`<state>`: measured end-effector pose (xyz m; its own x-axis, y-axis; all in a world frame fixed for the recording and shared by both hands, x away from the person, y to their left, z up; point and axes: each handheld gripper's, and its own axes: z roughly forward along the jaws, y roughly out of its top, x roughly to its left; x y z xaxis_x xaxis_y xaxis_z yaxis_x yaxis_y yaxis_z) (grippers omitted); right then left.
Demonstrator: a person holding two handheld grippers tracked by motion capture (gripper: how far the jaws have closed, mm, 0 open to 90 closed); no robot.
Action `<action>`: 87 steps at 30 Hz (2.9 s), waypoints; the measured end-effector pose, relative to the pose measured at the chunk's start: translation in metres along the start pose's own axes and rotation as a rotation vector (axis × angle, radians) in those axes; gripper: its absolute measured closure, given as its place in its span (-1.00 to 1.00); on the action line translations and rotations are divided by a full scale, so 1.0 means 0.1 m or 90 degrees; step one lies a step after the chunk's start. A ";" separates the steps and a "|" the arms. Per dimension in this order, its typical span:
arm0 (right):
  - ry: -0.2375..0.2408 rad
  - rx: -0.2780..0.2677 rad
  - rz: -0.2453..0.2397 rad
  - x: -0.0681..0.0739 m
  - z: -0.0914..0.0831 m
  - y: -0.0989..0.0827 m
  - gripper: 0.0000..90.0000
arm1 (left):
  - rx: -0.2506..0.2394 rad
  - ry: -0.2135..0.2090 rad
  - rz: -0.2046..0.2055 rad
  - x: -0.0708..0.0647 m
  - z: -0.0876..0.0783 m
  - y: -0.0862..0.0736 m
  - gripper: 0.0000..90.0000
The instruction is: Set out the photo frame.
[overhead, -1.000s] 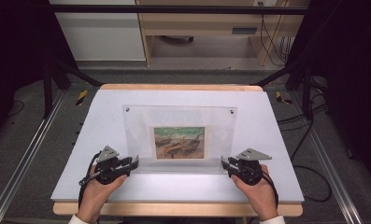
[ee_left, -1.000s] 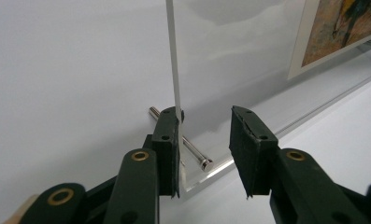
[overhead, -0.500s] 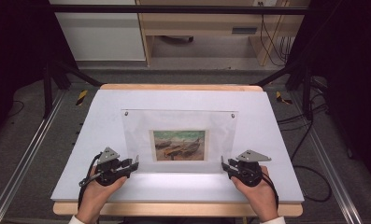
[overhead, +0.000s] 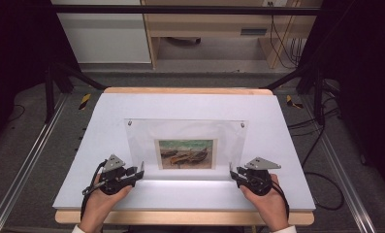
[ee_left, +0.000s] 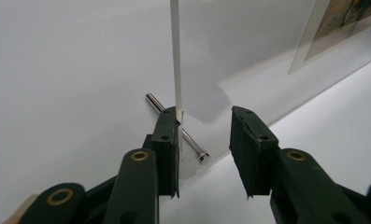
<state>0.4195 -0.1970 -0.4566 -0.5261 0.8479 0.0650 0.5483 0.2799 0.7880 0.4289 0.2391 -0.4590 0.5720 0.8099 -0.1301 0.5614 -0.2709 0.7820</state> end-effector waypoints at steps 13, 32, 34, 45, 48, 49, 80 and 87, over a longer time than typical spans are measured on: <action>-0.001 -0.004 0.002 0.00 0.00 -0.01 0.48 | -0.003 0.001 -0.001 0.00 0.00 -0.01 0.39; -0.008 -0.008 -0.002 0.02 0.00 -0.02 0.47 | -0.003 0.001 0.003 0.00 0.00 -0.02 0.38; -0.008 -0.008 -0.003 0.02 0.00 -0.02 0.47 | -0.003 0.002 0.004 0.00 0.00 -0.02 0.38; -0.014 -0.006 -0.018 0.03 0.00 -0.02 0.47 | -0.001 0.011 0.013 -0.03 0.00 -0.03 0.38; -0.015 -0.006 -0.017 0.04 0.00 -0.02 0.47 | 0.000 0.013 0.013 -0.03 0.00 -0.03 0.38; -0.015 -0.006 -0.017 0.04 0.00 -0.02 0.47 | -0.001 0.012 0.012 -0.03 0.00 -0.03 0.38; -0.024 -0.020 -0.018 0.08 0.04 -0.01 0.11 | -0.026 0.015 0.033 -0.04 0.02 0.00 0.10; -0.035 -0.029 -0.024 0.09 0.06 0.01 -0.27 | -0.043 0.018 0.035 -0.04 0.01 0.01 -0.15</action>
<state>0.4189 -0.1860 -0.4587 -0.5090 0.8608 0.0020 0.4976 0.2923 0.8167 0.4279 0.2345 -0.4582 0.5835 0.8091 -0.0694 0.4875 -0.2807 0.8268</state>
